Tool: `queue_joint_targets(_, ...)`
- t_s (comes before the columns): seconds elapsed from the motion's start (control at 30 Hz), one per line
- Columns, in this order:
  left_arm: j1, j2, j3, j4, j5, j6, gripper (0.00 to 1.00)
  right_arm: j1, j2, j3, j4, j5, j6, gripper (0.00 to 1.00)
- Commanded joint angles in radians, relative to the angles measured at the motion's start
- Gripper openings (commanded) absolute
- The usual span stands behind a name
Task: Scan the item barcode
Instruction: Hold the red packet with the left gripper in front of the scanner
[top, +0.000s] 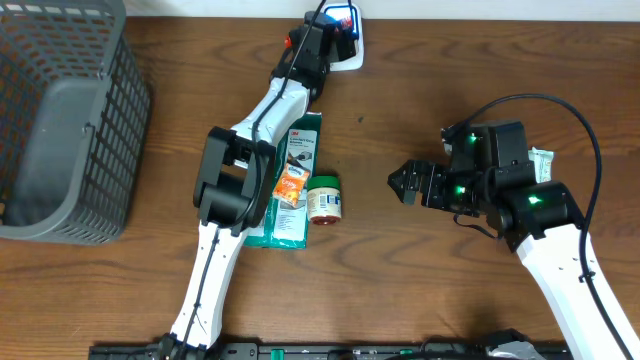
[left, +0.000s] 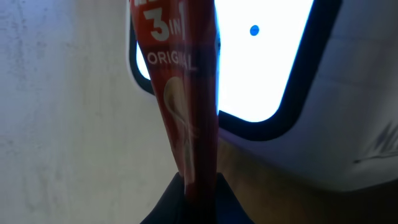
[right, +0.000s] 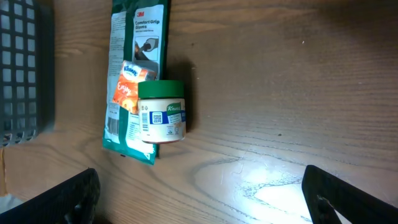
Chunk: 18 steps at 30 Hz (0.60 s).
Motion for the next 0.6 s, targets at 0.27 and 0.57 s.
queue_joint_targets(0.27,-0.006,-0.147,0.011,-0.056,-0.006,-0.074,0.07,0.003,-0.003,0.01,-0.001,0.006,-0.015,0.99)
queue_joint_targets(0.57,-0.043,-0.494,0.011,-0.496,0.187,-0.646,0.07,0.003,-0.003,0.01,-0.001,0.006,-0.015,0.99)
